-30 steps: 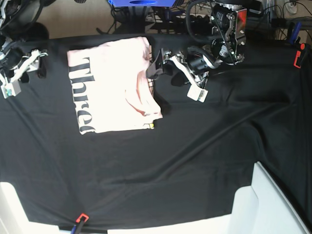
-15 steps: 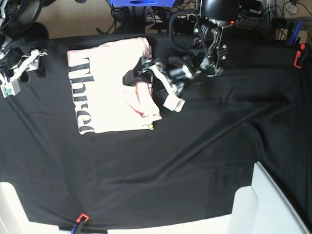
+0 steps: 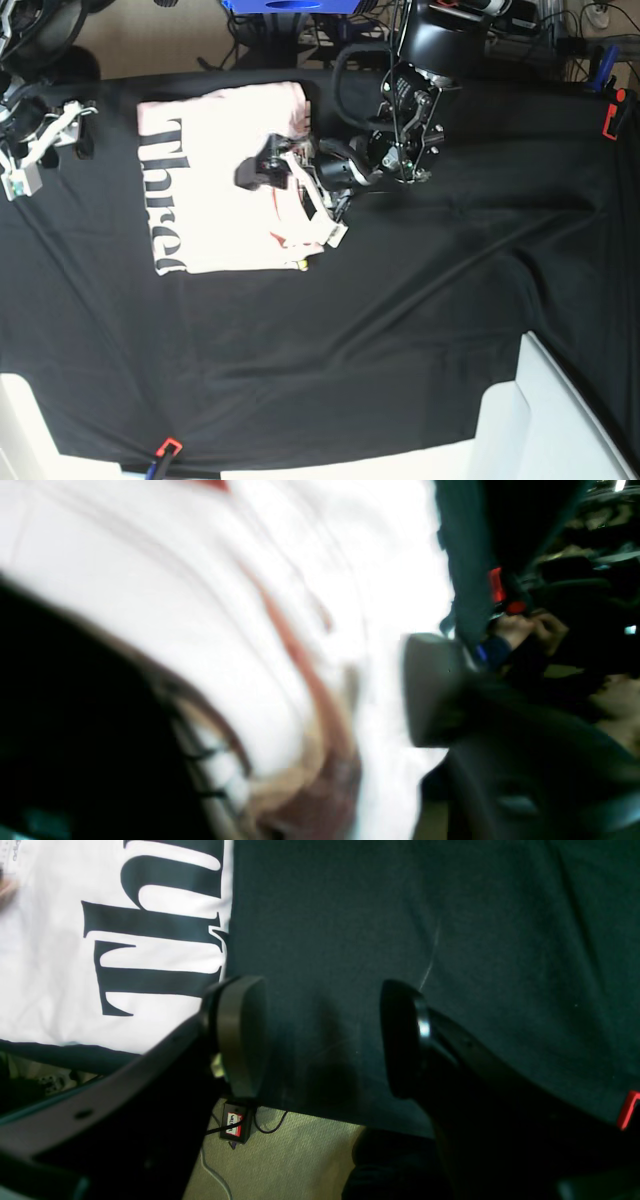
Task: Fold the T-shirt properly
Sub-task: 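Grasp the folded shirt's edge with the left gripper and drag it, then rotate and press the folded shirt flat with the left gripper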
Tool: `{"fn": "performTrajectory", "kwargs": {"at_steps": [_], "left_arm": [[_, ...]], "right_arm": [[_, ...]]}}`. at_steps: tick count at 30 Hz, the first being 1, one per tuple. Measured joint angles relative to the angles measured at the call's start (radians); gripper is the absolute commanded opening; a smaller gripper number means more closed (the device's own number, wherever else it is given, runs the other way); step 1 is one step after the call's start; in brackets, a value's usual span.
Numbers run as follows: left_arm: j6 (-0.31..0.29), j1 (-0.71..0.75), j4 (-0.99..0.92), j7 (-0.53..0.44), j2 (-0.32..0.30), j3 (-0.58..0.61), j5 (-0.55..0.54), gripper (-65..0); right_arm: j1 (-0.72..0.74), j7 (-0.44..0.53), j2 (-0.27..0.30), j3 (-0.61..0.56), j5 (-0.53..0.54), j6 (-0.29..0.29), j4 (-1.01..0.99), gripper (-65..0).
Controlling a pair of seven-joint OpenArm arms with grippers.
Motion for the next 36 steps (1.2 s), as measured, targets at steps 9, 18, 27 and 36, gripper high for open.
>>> {"fn": "performTrajectory", "kwargs": {"at_steps": [9,18,27,36], "left_arm": [[-0.004,-0.056,-0.109,0.018,0.002,0.004,0.017,-65.0],[0.001,-0.039,0.048,0.182,-0.107,0.003,0.005,-65.0],[0.183,-0.073,0.302,0.407,-0.274,0.009,0.043,-65.0],[0.183,-0.280,0.213,0.504,-0.287,0.217,0.282,-65.0]], "right_arm": [[0.000,0.002,0.000,0.000,0.000,0.000,0.000,-31.0],[0.000,0.001,0.000,0.000,0.000,0.000,0.000,-31.0],[0.006,0.001,0.003,0.000,0.000,0.000,0.000,-31.0],[0.006,0.000,0.000,-0.003,0.000,0.000,0.000,-31.0]]}}
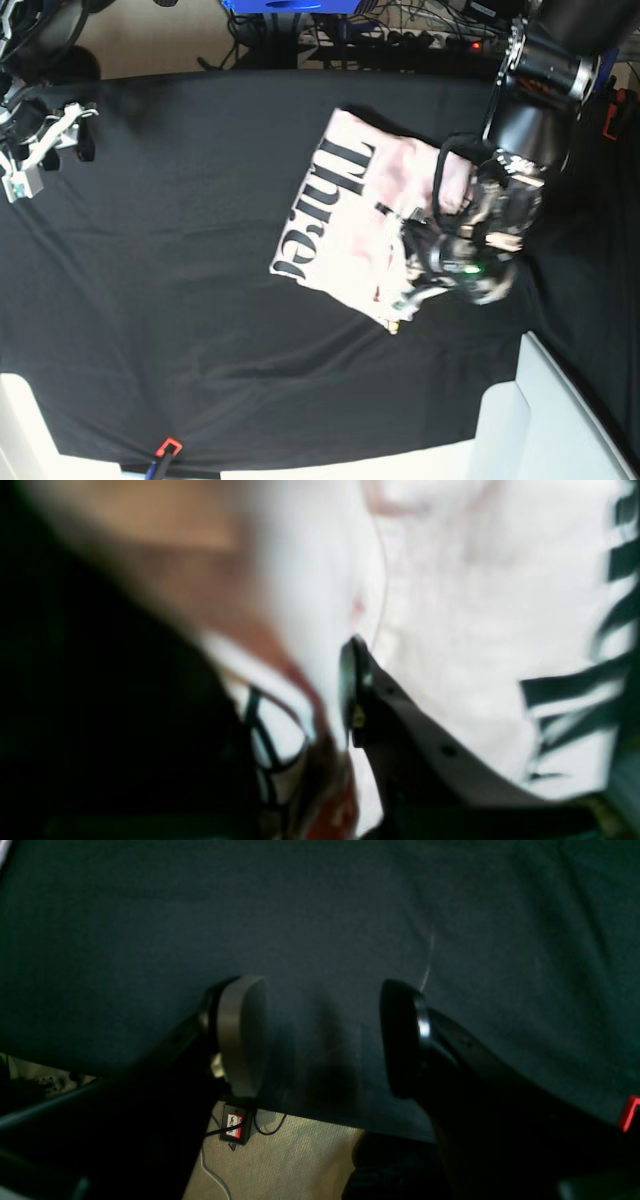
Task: Fold the T-shirt properly
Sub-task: 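Rotate and press the folded shirt flat with the left gripper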
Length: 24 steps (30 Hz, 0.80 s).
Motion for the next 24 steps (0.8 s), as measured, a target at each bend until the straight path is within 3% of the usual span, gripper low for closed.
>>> {"fn": "performTrajectory", "kwargs": {"at_steps": [4,11,18,24], "left_arm": [[-0.002,-0.051,-0.041,0.000,0.067,0.116,0.144,-65.0],[-0.008,-0.150,-0.158,-0.028,0.204,0.169,0.488,-65.0],[-0.005,-0.193,-0.337,-0.223,0.305,0.166,0.753,-65.0],[-0.009,-0.186,-0.391,-0.386,0.372,0.161,0.891,-65.0]], "right_arm": [[0.000,0.000,0.000,0.000,0.000,0.000,0.000,-31.0],[-0.005,-0.001,0.000,0.000,0.000,0.000,0.000,-31.0],[-0.002,0.005,0.002,0.001,0.005,0.000,-0.030,-31.0],[0.000,0.000,0.000,0.002,0.000,0.000,-0.118,-31.0]]}}
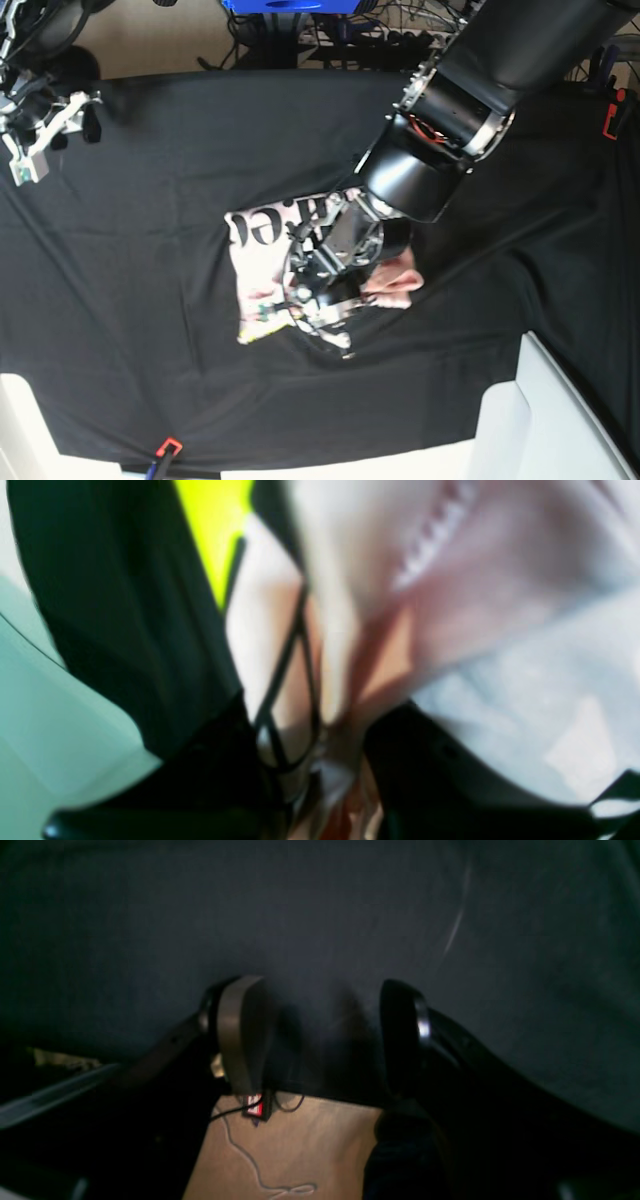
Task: Fold the T-shirt properly
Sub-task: 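Rotate and press the folded shirt flat with the left gripper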
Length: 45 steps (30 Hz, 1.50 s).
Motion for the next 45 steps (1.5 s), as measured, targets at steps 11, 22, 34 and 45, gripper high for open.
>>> {"fn": "performTrajectory", "kwargs": {"at_steps": [11,22,34,45], "left_arm": [[0.000,-0.060,-0.097,-0.075,0.027,-0.003,0.024,-65.0],[0.000,-0.067,-0.099,-0.088,0.030,-0.003,0.025,-65.0],[0.001,-0.093,-0.098,-0.089,0.031,0.003,0.033,-39.8],[0.000,-0.119,-0.096,-0.092,0.032,-0.006,0.173,-28.2]], "right_arm": [[0.030,0.002,0.000,0.000,0.000,0.000,-0.004,-31.0],[0.051,0.004,0.000,-0.002,0.000,0.000,-0.004,-31.0],[0.050,0.004,0.000,-0.002,0.000,0.000,-0.004,-31.0],[0.049,0.003,0.000,-0.002,0.000,0.000,-0.004,-31.0]]}}
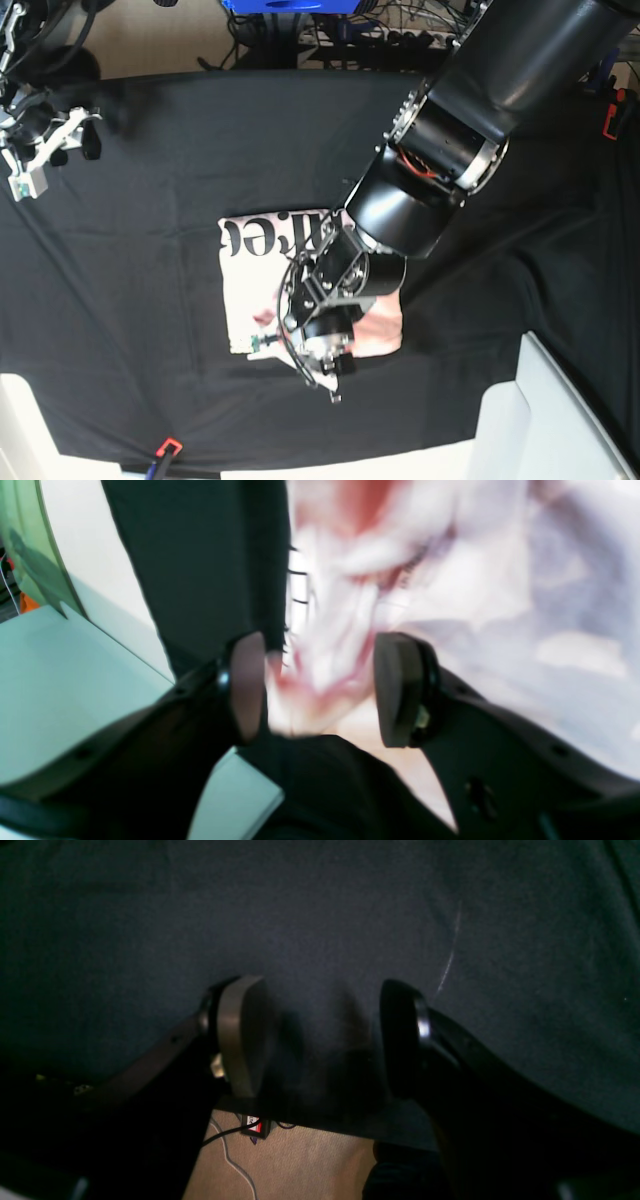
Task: Fold the T-shirt properly
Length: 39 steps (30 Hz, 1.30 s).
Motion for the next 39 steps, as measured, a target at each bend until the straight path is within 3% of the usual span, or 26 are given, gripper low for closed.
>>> {"fn": "performTrajectory", "kwargs": {"at_steps": [4,8,11,16,19,23,25,32,36,39], "left_arm": [[0.000,-0.007,0.074,0.003,-0.001,-0.019,-0.001,-26.5],[0.001,0.036,0.229,0.003,0.005,-0.138,0.000,-26.9],[0.005,0.093,0.373,0.070,0.000,-0.188,0.004,-29.2],[0.000,0.309,0.610,0.088,0.008,-0.239,-0.004,-65.0],[-0.003,0.425,0.715,0.097,0.008,-0.328,-0.009,-65.0],[0.007,0.519,0.819,0.102,-0.006,-0.424,0.011,-65.0],[0.004,0.563,0.853,0.101,-0.002,-0.441,0.003,-65.0],[0.005,0.653,0.994,0.086,0.006,-0.589,0.005,-65.0],[0.000,0.700,0.983,0.105,-0.004,-0.705,0.002,-65.0],[0.002,0.707,0.986,0.081,-0.048,-0.786,0.001,-65.0]], "right_arm": [[0.000,0.001,0.000,-0.001,0.001,0.000,0.000,-31.0],[0.000,0.000,0.000,-0.004,0.000,0.000,0.000,-31.0],[0.000,-0.001,-0.001,-0.004,0.000,0.000,0.000,-31.0],[0.000,-0.003,0.002,-0.006,0.000,0.000,0.005,-31.0],[-0.003,-0.003,0.013,-0.056,-0.004,-0.008,0.007,-33.4],[0.007,-0.003,0.007,-0.172,0.001,-0.002,0.007,-53.4],[0.015,-0.001,0.006,-0.213,0.001,0.001,0.007,-58.6],[0.043,-0.014,0.001,-0.374,0.004,-0.004,0.064,-59.3],[0.102,-0.095,-0.036,-0.403,0.003,-0.004,0.083,-59.3],[0.159,-0.167,-0.051,-0.403,0.000,-0.004,0.084,-59.3]]}}
